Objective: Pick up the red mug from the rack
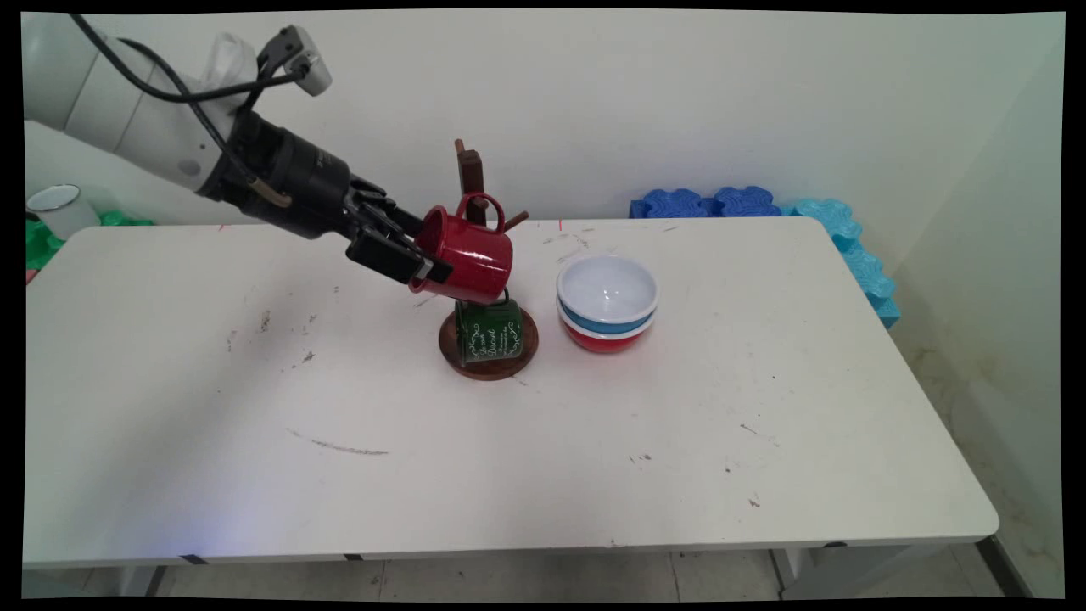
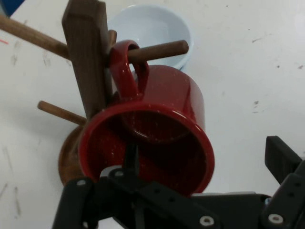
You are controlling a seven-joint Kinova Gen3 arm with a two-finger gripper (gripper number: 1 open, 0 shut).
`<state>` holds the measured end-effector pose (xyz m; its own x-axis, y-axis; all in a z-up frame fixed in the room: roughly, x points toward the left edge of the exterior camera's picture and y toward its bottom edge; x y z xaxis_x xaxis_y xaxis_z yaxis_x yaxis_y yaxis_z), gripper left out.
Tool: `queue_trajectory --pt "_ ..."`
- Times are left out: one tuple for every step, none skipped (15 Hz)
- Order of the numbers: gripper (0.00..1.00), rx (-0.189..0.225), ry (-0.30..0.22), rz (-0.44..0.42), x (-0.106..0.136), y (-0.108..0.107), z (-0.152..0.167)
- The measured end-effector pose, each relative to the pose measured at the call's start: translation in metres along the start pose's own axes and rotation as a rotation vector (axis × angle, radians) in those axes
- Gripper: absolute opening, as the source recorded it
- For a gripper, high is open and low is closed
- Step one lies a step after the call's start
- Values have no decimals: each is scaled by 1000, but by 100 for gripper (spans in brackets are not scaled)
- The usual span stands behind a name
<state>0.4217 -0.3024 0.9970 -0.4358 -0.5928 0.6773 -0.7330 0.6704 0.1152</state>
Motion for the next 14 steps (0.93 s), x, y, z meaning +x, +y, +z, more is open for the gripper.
queue_trajectory --pt "100 -3 1 -17 -2 2 1" --pt "100 -6 3 -30 -4 3 2" --pt "100 -8 4 -38 -5 4 3" --pt "100 -12 6 -51 -7 5 5" --pt "100 -15 9 -62 -8 6 6" --pt "100 -19 13 -74 -9 8 8" --pt "100 -22 16 -82 -11 9 10" --pt "100 -26 20 -91 -12 10 12" --pt "100 -29 23 -100 -13 11 15" --pt "100 -33 25 -107 -14 12 17" --pt "100 -34 27 -112 -14 12 18" --pt "100 -36 31 -118 -14 11 20" --pt "100 -37 35 -123 -13 11 22" --pt "100 -38 40 -127 -12 11 24"
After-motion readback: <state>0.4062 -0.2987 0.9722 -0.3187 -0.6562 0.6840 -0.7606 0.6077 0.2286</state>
